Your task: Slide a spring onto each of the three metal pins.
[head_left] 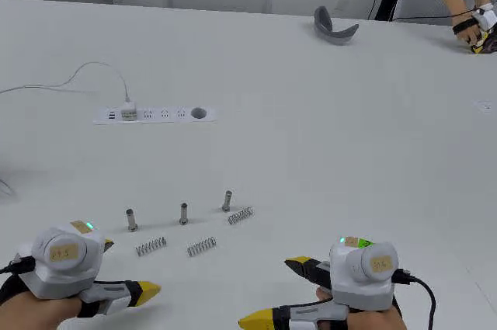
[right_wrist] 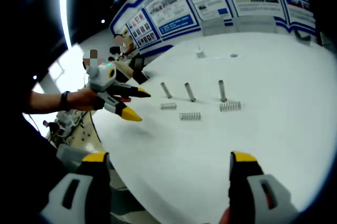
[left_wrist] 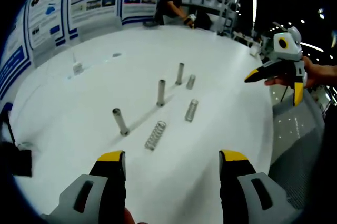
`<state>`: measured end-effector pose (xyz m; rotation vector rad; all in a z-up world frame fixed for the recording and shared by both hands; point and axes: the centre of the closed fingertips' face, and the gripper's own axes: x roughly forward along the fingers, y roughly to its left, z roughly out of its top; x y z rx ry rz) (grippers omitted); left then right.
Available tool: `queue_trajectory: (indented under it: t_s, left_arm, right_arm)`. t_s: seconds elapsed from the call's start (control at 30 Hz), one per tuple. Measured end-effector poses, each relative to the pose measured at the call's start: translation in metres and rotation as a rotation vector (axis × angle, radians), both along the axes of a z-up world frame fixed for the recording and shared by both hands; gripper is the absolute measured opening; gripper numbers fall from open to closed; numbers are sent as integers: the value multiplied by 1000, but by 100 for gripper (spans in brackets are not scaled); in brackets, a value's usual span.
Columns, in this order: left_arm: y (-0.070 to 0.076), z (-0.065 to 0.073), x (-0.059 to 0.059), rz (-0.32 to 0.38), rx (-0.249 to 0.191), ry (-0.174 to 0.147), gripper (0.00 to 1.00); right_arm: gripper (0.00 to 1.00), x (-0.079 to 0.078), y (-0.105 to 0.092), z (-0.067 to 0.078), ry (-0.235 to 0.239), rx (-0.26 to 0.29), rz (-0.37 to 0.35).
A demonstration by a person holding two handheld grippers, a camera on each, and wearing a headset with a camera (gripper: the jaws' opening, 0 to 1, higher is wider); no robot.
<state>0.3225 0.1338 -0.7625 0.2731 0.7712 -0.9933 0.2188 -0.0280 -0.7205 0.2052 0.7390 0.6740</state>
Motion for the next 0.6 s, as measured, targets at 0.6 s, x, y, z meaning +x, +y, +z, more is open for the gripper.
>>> queue_trajectory:
  t_s: [0.6]
  left_arm:
    - [-20,-11,13,-40,8,5,62]
  right_arm:
    - [96,-4,-6,-1,4,-5,-7]
